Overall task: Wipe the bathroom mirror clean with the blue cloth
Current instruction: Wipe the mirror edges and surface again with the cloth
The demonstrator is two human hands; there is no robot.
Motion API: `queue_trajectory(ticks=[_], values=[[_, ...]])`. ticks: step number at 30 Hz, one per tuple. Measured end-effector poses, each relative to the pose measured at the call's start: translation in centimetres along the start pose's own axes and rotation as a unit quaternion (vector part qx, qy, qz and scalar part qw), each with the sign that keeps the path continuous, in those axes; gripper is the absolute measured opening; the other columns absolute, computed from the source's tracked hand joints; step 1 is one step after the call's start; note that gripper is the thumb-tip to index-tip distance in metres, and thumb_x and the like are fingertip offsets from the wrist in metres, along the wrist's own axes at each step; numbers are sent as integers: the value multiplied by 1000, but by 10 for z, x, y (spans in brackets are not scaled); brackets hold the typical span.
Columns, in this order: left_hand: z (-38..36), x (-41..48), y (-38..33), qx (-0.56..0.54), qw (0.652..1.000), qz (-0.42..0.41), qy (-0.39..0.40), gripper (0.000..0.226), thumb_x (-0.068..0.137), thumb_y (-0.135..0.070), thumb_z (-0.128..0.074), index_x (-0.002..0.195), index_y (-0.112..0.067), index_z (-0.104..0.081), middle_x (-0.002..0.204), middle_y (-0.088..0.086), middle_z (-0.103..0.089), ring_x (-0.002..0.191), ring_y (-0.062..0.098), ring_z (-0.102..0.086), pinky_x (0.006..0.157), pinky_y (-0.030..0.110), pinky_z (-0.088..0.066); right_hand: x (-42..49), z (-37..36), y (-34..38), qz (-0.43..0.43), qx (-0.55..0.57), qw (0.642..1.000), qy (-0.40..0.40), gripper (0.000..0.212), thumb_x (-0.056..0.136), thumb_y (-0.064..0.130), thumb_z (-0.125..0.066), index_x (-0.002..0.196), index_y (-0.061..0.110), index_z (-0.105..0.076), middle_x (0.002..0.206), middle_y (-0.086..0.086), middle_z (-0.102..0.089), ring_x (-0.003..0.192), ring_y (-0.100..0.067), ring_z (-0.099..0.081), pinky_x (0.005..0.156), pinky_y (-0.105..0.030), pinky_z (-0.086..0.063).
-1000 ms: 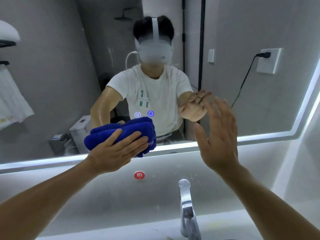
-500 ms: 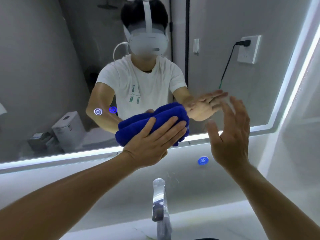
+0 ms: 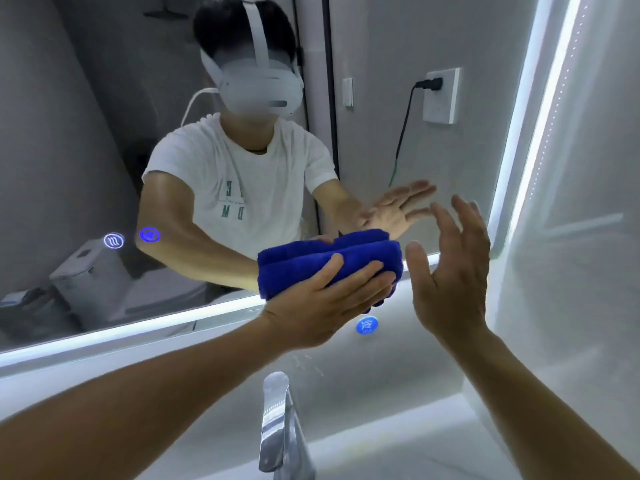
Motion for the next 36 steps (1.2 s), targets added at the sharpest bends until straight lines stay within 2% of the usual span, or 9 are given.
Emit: queue_trajectory(ticks=[3, 9, 14, 16, 20, 23, 24, 30, 36], values=[[-5, -42, 2, 6, 999, -41, -6, 65, 93, -22, -27, 155, -6, -15, 163, 11, -14, 147, 33, -18, 108, 51, -26, -7, 0, 10, 2, -2, 1000, -8, 51, 92, 31, -46, 138, 9, -49, 152, -10, -37, 145, -25, -25, 114, -47, -29], [-6, -148, 24, 19, 998, -55, 3, 73, 88, -22, -38, 154, -3, -15, 163, 14, -9, 147, 35, -14, 109, 53, -23, -32, -7, 51, -1, 5, 1000, -14, 51, 91, 23, -53, 139, 8, -49, 152, -9, -38, 145, -25, -25, 116, -45, -27], [2, -248, 62, 54, 997, -49, 32, 79, 84, -25, -51, 154, -8, -21, 162, 11, -17, 149, 32, -13, 115, 54, -13, -64, -30, 101, -10, -10, 1000, 9, 51, 93, 28, -53, 139, 8, -49, 153, -9, -37, 145, -24, -25, 117, -38, -21], [3, -274, 76, 59, 996, -51, 46, 71, 90, -26, -48, 154, -10, -23, 162, 10, -18, 150, 32, -11, 117, 53, -10, -74, -39, 114, -14, -3, 1000, 23, 52, 92, 29, -52, 140, 9, -49, 154, -8, -36, 146, -23, -24, 117, -38, -21], [-5, -286, 76, 52, 996, -38, 64, 58, 98, -27, -26, 154, -11, -24, 163, 9, -17, 149, 32, -12, 116, 54, -12, -80, -34, 103, -16, -7, 1000, 24, 52, 93, 34, -47, 140, 11, -49, 154, -8, -35, 146, -23, -23, 117, -47, -24], [-10, -267, 66, 28, 998, -15, 62, 53, 103, -25, -16, 154, -10, -24, 162, 11, -19, 150, 32, -11, 118, 56, -3, -72, -18, 73, -43, -21, 999, 21, 58, 92, 41, -39, 141, 12, -48, 155, -6, -33, 147, -22, -21, 117, -49, -23], [-10, -252, 62, 25, 998, -9, 58, 54, 102, -25, -18, 154, -10, -24, 162, 11, -19, 150, 32, -11, 119, 56, -3, -68, -13, 62, -52, -22, 998, 21, 59, 91, 42, -38, 140, 12, -48, 155, -6, -33, 147, -21, -20, 117, -48, -23], [-3, -103, 33, -18, 1000, 23, 5, 69, 92, -31, -40, 155, -11, -21, 163, 10, -16, 149, 30, -14, 112, 54, -16, -48, 25, -10, -72, -32, 997, -1, 55, 92, 38, -41, 138, 11, -50, 154, -8, -34, 146, -22, -23, 117, -48, -24], [1, 48, 12, -33, 999, 36, -22, 69, 91, -25, -29, 155, -7, -13, 163, 13, -13, 148, 34, -12, 111, 53, -17, -31, 48, -58, -69, -31, 997, -12, 56, 92, 41, -40, 140, 13, -49, 155, -8, -34, 145, -24, -25, 116, -50, -26]])
Point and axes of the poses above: each hand's wrist, its own x-axis towards the middle knuckle, its own z-axis out of the back of the hand, y = z × x, the point moved 3 cm from there along x, towards the middle knuckle
